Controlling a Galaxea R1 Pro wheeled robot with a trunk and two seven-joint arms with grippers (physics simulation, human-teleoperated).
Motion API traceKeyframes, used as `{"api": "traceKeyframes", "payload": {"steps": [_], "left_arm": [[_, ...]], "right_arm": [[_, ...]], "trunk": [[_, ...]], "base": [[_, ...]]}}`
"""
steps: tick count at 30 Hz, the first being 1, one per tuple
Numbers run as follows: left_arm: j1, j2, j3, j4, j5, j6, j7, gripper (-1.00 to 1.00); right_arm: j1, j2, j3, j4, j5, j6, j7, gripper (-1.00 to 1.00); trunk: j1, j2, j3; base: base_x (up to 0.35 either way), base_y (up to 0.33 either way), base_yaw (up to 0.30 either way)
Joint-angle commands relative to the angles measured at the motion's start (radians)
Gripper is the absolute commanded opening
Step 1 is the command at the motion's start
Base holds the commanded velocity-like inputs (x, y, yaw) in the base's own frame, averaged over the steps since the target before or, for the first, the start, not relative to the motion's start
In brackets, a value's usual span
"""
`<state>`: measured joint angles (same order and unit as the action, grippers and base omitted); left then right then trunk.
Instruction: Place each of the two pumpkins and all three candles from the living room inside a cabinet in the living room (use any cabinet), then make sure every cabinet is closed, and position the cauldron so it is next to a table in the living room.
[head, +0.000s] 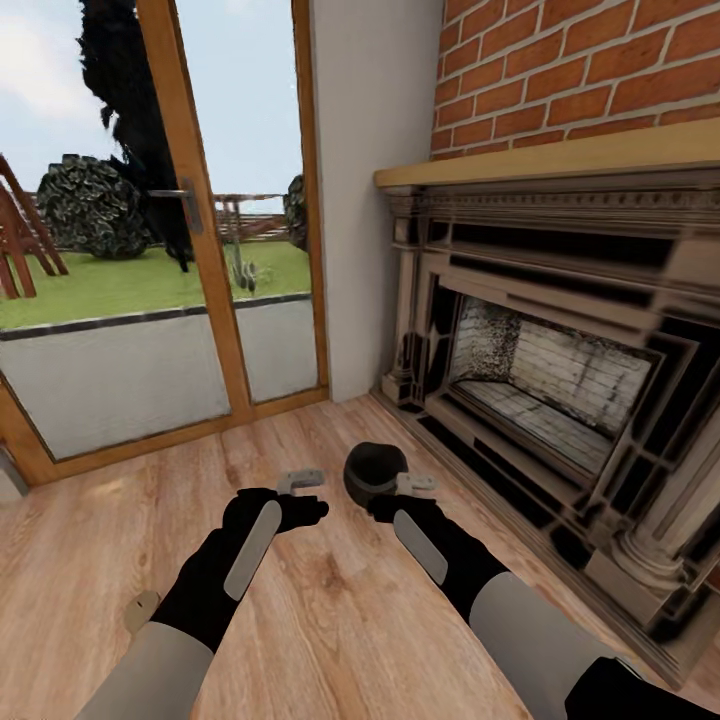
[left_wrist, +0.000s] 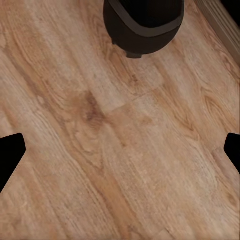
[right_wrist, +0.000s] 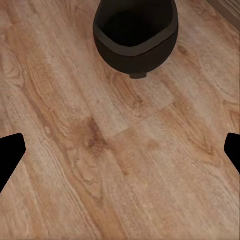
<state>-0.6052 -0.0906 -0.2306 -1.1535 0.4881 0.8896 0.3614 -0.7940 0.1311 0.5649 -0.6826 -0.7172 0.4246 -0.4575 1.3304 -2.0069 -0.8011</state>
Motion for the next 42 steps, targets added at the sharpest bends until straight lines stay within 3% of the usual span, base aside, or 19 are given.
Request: {"api": "traceKeyframes", "payload": {"steps": [1,18,42], "left_arm": [[-0.001,0.0,-0.001,-0.002,0.01,0.002,0.01,1.0],[-0.001,0.0,0.001,-0.006,0.01,0.002,0.01,1.0],[-0.001,0.001,0.001,-0.009,0.01,0.002,0.01,1.0]], "right_arm": [[-0.001,-0.001,0.004,-0.002,-0.008,0.002,-0.009,1.0],[-0.001,-0.001,0.004,-0.002,-0.008,0.002,-0.009,1.0],[-0.001,-0.001,0.038,-0.001,-0.008,0.003,-0.01,1.0]], "trunk": [[0.0,0.0,-0.001],[0.0,0.0,-0.001],[0.0,0.0,-0.001]], "base": [[0.0,0.033,0.114],[0.002,0.011,0.272],[0.098,0.149,0.29]]}}
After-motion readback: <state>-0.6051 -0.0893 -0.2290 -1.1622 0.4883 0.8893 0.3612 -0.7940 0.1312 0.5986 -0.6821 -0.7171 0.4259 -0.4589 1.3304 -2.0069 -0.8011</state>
